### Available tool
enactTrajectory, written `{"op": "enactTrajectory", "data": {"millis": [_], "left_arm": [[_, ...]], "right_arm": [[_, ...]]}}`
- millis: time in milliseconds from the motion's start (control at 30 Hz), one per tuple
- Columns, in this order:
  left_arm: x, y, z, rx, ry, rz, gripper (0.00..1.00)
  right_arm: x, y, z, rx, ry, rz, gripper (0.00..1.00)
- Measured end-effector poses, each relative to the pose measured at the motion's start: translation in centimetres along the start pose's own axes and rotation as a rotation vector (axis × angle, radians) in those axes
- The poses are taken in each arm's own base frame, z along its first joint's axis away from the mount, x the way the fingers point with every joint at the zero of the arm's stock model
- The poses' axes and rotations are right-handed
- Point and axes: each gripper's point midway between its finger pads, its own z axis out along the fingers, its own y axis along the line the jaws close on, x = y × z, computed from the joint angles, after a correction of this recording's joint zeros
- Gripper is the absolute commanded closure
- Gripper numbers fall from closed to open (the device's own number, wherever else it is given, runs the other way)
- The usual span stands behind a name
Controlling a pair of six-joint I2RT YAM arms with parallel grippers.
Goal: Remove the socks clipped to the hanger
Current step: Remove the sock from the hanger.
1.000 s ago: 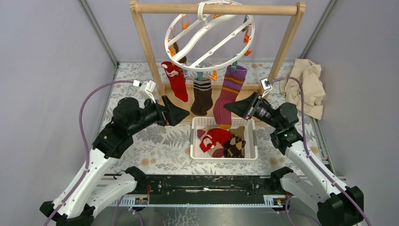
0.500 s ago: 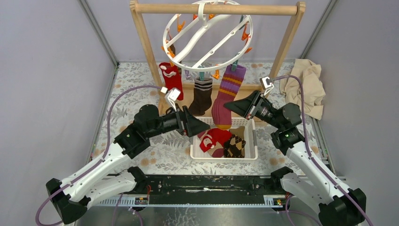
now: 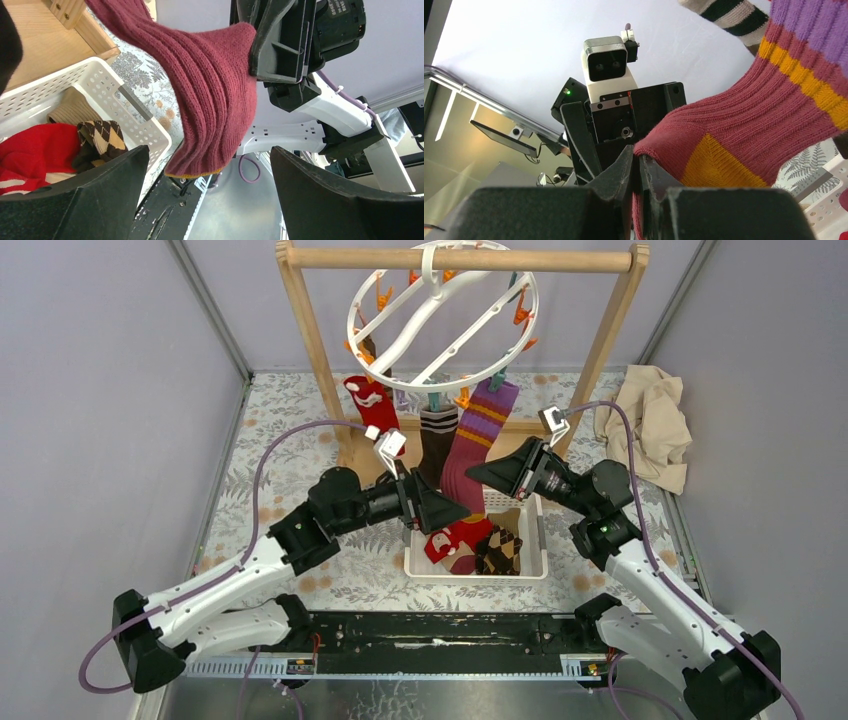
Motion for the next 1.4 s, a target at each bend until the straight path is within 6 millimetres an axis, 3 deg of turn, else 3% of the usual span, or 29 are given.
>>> {"op": "enactTrajectory", "data": {"millis": [133,267,400,567,833,1000,1233,1400], "left_arm": [[0.5,-0.1,0.6,-0.003,0.005,0.001,0.12],[0.8,0.2,0.9,-0.016,0.008,0.002,0.42],[0.9,0.2,1.1,-0.018,0.011,0.01,0.62],[0.4,-0.4,1.0,-0.007,0.002,0.02,0.74],[-1.0,-2.4,-0.2,0.017,-0.02,0.031,0.76],[-1.8,-3.7,-1.6,0.023,-0.024,0.032,0.77],[-2.7,-5.1,-2.8,0.008,-0.012,0.025,0.76],[-2.6,-5.4,-3.4,-0.01,0.009,0.008,0.75]], "right_arm": [[0.2,0.1,0.1,-0.002,0.006,-0.001,0.88],[0.3,0.2,0.0,-0.002,0.007,-0.009,0.88],[0.5,0.0,-0.1,0.007,0.011,-0.016,0.88],[0.7,-0.4,-0.2,0.02,0.021,-0.023,0.86],[1.5,-1.4,-0.6,0.068,0.047,-0.037,0.69],[2.0,-2.0,-1.1,0.098,0.063,-0.055,0.47],[2.0,-2.7,-1.8,0.178,0.077,-0.139,0.41],[-0.2,-0.5,-1.9,0.201,0.037,-0.29,0.4]]}}
